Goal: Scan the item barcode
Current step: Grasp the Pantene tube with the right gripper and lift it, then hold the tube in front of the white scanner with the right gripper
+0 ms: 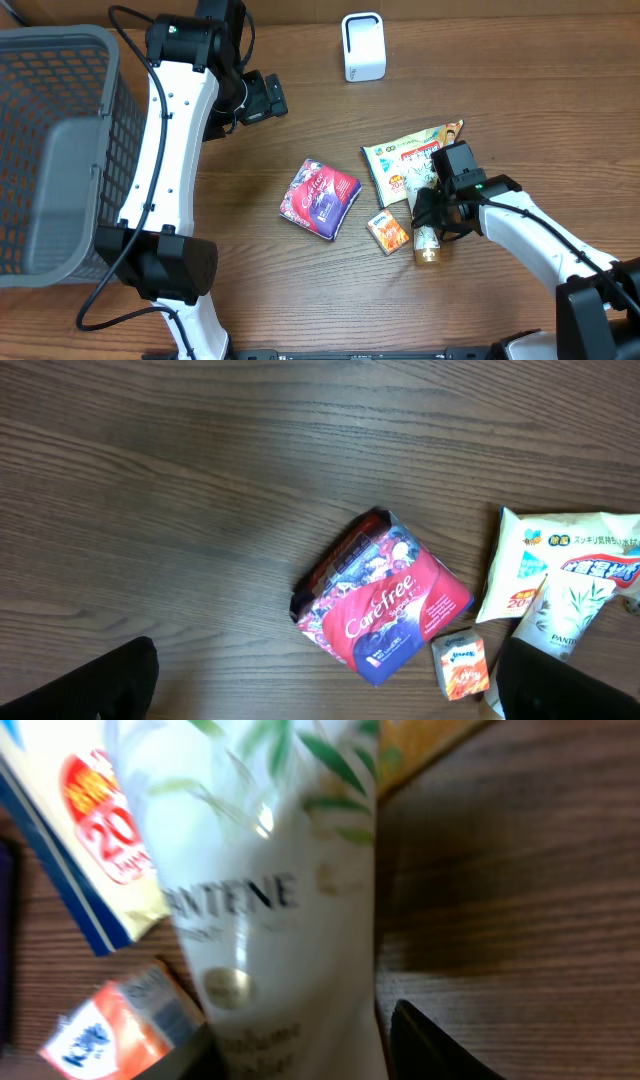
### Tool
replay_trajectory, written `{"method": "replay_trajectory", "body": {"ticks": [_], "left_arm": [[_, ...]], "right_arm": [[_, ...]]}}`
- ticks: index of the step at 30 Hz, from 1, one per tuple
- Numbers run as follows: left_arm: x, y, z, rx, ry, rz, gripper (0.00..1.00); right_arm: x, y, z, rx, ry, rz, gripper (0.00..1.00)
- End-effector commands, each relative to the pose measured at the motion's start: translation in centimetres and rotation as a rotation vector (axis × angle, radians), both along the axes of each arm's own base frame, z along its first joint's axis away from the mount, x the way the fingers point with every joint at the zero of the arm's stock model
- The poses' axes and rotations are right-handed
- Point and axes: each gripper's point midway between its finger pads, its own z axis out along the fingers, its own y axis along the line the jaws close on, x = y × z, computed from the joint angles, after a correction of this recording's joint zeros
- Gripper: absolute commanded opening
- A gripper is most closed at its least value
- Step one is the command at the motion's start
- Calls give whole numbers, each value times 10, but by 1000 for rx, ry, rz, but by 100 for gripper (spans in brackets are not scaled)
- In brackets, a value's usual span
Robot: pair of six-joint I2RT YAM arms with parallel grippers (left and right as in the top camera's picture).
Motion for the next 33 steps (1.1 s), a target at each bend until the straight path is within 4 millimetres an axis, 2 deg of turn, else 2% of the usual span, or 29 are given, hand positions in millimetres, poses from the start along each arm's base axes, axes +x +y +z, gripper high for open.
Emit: {"method": "replay_trajectory", "body": {"ticks": [1, 4, 8, 11, 15, 19, 23, 29, 31, 33], "left_arm": [[1, 0, -2, -9, 8, 20, 100], [1, 0, -2, -9, 8, 19, 100], [1, 0, -2, -9, 8, 20, 100], [1, 0, -2, -9, 8, 20, 100], [1, 0, -2, -9, 8, 19, 100], [1, 0, -2, -9, 8, 19, 100], [1, 0, -2, -9, 8, 20, 100], [1, 0, -2, -9, 8, 19, 100], [1, 0, -2, -9, 8, 20, 100], [1, 0, -2, -9, 8, 19, 100]], "right_arm": [[-1, -3, -4, -15, -1, -6, 48], [1, -2, -3, -12, -11, -7, 47], [2, -2, -3, -11, -14, -7, 25], [7, -1, 2, -7, -24, -7, 5], [19, 3, 20, -1, -43, -8, 4], [40, 10, 52, 15, -90, -9, 4], [74, 21, 98, 49, -208, 5, 4], [132, 40, 175, 134, -489, 5, 4], [150, 47, 196, 172, -591, 6, 5], [163, 53, 207, 202, -662, 10, 6]]}}
